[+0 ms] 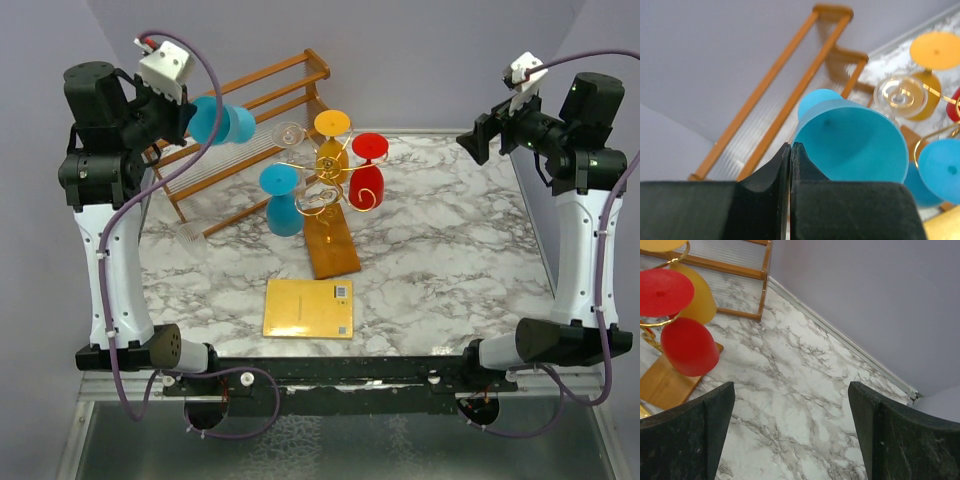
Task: Place the wine glass upside down on the wine glass rack
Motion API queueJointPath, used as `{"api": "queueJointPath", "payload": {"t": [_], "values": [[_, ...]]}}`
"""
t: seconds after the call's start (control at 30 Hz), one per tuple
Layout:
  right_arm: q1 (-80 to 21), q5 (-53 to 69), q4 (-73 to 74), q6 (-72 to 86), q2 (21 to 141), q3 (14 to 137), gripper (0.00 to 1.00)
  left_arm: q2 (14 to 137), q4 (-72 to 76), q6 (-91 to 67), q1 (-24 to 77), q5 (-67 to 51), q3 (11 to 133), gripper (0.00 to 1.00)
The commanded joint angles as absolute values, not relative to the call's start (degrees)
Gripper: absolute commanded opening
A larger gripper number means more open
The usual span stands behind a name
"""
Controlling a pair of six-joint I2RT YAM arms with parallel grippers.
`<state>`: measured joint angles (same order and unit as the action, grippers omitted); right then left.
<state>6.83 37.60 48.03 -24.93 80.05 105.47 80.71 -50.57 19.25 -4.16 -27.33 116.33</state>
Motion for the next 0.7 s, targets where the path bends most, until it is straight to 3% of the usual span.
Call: {"api": "queueJointPath", "payload": {"t": [0.0,0.3,0.47,0.67], "values": [[6.18,42.31,49.23,-20.79,82.47,109.33,0.94,80.12,-37.15,7.20,-4.39,-26.73,120.03,0.00],[5.18,40.79,41.06,-10.89,83.08,107.75,0.94,84.86,-18.22,-16.94,-1.30,-34.55,124.99,0.00],[5.19,42.89,37.65,-9.21,82.49,106.22,0.95,87.65,-17.54,-17.54,10.64,-30.30,127.53,0.00],[5.11,49.67,33.85,-3.16,82.89,104.63,0.93,92.31,-16.18,-19.58,17.65,-30.40,130.64,0.00]]}}
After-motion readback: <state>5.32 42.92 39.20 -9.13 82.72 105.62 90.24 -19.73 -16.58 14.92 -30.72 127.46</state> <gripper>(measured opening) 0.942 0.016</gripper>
